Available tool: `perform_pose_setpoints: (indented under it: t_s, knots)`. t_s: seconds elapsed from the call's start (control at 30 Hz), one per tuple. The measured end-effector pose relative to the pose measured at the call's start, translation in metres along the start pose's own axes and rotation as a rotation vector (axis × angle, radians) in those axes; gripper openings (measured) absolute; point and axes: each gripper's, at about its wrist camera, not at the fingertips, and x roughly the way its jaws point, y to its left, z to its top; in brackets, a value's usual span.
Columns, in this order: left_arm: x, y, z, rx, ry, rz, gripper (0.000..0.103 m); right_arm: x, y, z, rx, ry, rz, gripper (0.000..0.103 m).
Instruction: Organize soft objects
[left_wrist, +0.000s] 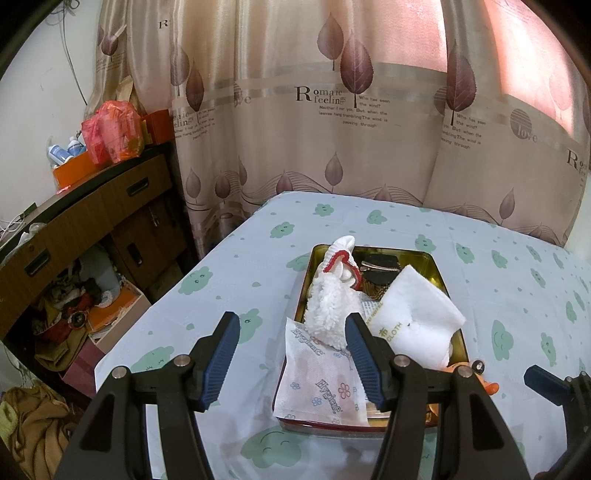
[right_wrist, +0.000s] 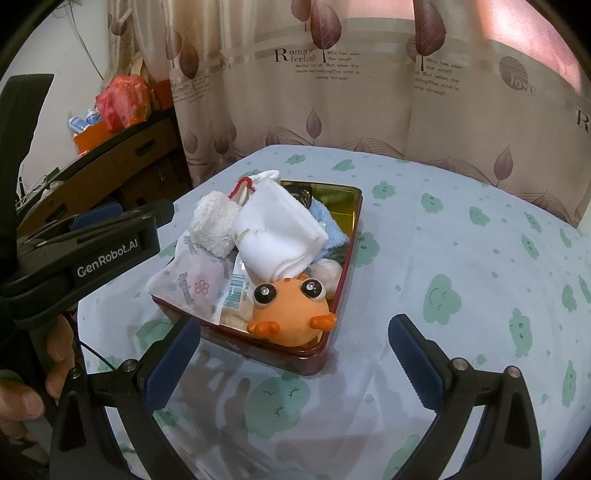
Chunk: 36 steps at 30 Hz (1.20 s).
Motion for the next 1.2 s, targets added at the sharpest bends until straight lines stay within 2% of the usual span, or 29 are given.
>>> perform_pose_setpoints:
  t_s: [1.2]
  knots:
    - [-0.0040, -0.0022, 0.0013, -0.005, -0.017, -0.009, 0.061, -0.0001, 0.0049, -0.0016, -0.012, 0.006, 0.007, 0.101]
